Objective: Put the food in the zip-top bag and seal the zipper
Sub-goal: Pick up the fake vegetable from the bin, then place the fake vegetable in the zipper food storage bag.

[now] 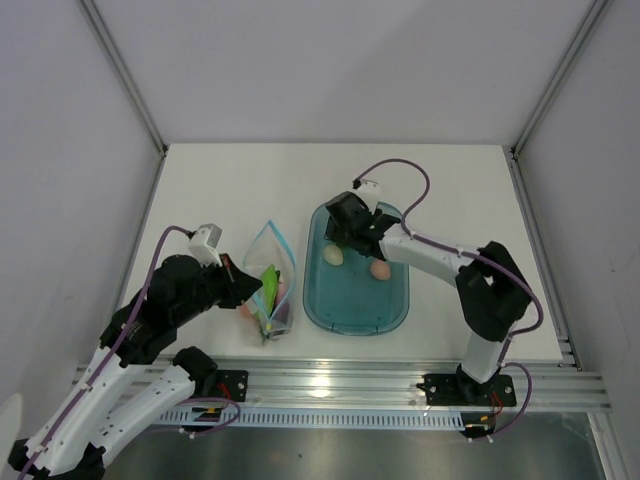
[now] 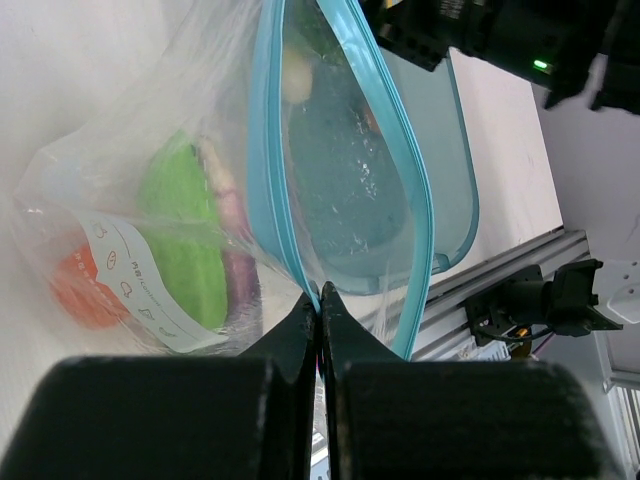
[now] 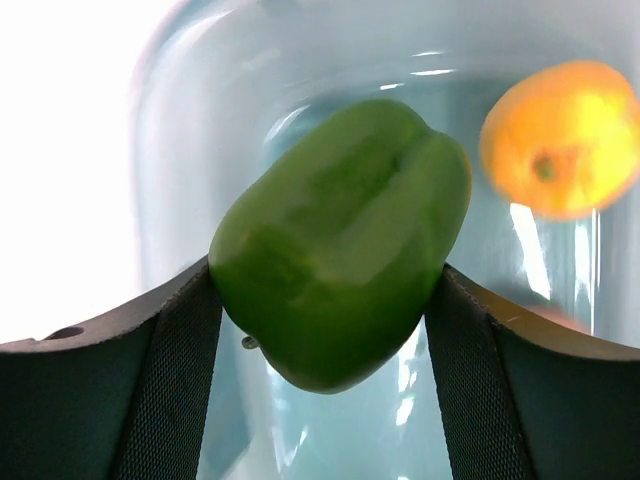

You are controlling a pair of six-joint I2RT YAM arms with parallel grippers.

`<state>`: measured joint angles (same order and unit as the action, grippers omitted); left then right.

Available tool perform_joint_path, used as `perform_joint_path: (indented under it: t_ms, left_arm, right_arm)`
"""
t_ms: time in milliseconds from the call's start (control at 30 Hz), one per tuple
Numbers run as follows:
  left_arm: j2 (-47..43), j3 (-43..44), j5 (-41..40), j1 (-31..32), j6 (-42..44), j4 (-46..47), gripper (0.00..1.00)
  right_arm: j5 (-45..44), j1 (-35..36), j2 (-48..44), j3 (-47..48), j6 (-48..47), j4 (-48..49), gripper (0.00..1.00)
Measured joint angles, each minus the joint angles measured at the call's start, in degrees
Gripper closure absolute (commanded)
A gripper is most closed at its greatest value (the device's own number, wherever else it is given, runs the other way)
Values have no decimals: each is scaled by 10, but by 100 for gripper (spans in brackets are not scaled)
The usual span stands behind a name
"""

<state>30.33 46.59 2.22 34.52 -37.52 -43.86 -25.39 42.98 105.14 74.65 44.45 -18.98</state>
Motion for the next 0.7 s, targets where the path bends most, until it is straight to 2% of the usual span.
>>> perform_joint_path:
  t_ms: [67, 133, 233, 300, 467, 567, 700]
  left_arm:
    - [0, 0, 1, 0, 0, 0, 99]
    - [1, 0, 3, 0, 0, 0, 99]
    - [3, 0, 9, -1, 0, 1, 99]
    - [7, 0, 12, -1, 0, 1, 100]
    - [12, 0, 12, -2, 1, 0, 99]
    - [12, 2, 12, -2, 0, -2, 100]
    - [12, 8, 12, -2, 0, -4, 99]
  right_arm:
    - [-16, 30, -43, -1, -18, -11, 81]
    - [-33, 67, -98, -3, -43, -13, 90]
    - [-40, 123, -186, -8, -85, -5, 94]
    - [-30, 151, -244, -15, -110, 14, 93]
    - [46, 169, -365, -71, -170, 81, 90]
    - [107, 184, -374, -81, -204, 106, 85]
    - [195, 212, -323, -72, -246, 114, 79]
